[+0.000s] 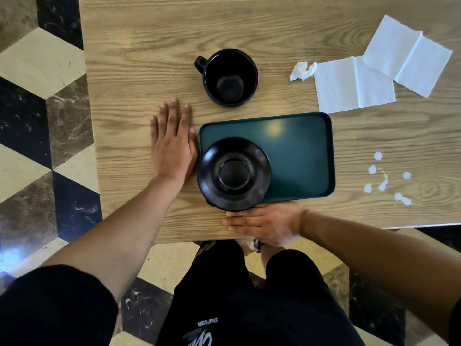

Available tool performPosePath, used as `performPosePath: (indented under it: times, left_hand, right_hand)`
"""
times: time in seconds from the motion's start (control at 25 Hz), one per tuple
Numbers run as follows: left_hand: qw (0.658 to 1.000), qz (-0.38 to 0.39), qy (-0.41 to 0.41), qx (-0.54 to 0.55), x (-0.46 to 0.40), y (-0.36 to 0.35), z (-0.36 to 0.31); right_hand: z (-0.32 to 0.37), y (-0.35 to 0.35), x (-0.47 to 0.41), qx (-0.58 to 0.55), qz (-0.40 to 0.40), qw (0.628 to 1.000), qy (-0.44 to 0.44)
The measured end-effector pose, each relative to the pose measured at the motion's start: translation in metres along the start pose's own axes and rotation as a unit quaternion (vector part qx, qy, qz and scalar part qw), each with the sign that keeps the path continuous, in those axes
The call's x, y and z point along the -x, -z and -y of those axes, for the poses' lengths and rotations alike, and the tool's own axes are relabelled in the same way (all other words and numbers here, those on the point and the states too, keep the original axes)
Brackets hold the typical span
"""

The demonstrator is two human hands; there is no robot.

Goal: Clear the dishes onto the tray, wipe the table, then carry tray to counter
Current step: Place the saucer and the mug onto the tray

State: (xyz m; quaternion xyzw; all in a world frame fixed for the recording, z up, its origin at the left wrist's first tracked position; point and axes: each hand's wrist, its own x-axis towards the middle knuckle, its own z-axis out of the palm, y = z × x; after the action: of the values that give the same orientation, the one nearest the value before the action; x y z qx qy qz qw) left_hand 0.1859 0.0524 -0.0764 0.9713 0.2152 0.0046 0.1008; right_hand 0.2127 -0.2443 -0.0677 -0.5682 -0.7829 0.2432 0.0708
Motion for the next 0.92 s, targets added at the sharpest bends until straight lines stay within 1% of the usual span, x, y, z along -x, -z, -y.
performPosePath:
  times: [0.08, 0.2, 0.24, 0.32, 0.4, 0.48, 0.52, 0.6, 0.68, 0.76, 0.8, 0.84, 0.92]
  left_hand:
    - [1.000, -0.021, 0.011, -0.004, -0.001, -0.002, -0.001]
    - [0.999, -0.046, 0.001, -0.011, 0.000, -0.006, 0.004]
    - [0.998, -0.054, -0.003, -0.015, -0.001, -0.007, 0.005]
    - [0.999, -0.044, -0.001, -0.003, -0.003, -0.007, 0.004]
    - [0.999, -0.040, 0.008, 0.004, -0.001, -0.006, 0.005]
    - [0.999, -0.048, 0.006, -0.003, -0.002, -0.005, 0.005]
    - [0.999, -0.052, 0.003, -0.003, -0.003, -0.005, 0.005]
    - [0.998, -0.058, -0.002, -0.011, -0.003, -0.005, 0.005]
    - [0.998, -0.059, -0.002, -0.022, -0.002, -0.005, 0.005]
    - [0.998, -0.064, 0.001, -0.024, -0.002, -0.004, 0.005]
    - [0.997, -0.067, 0.001, -0.024, -0.002, -0.004, 0.005]
    - [0.997, -0.069, 0.001, -0.023, -0.002, -0.003, 0.004]
    - [0.998, -0.065, 0.004, -0.018, -0.003, -0.002, 0.004]
  right_hand:
    - [0.001, -0.001, -0.001, -0.008, -0.016, 1.000, -0.002]
    - [0.007, 0.003, 0.000, -0.019, -0.009, 0.999, -0.031]
    - [0.011, 0.008, -0.001, -0.021, -0.024, 0.999, -0.044]
    - [0.025, 0.014, -0.005, -0.046, -0.073, 0.994, -0.059]
    - [0.036, 0.030, -0.006, -0.114, -0.087, 0.988, -0.053]
    - [0.026, 0.056, -0.006, -0.121, -0.118, 0.985, -0.046]
    - [0.016, 0.071, -0.005, -0.113, -0.158, 0.979, -0.062]
    - [-0.012, 0.101, -0.006, -0.099, -0.257, 0.953, -0.126]
    - [-0.047, 0.129, -0.011, -0.062, -0.350, 0.914, -0.193]
    - [-0.080, 0.152, -0.024, -0.024, -0.403, 0.875, -0.267]
    - [-0.094, 0.161, -0.033, -0.013, -0.406, 0.857, -0.318]
    - [-0.105, 0.168, -0.043, -0.010, -0.391, 0.842, -0.371]
    - [-0.120, 0.175, -0.060, -0.043, -0.334, 0.832, -0.441]
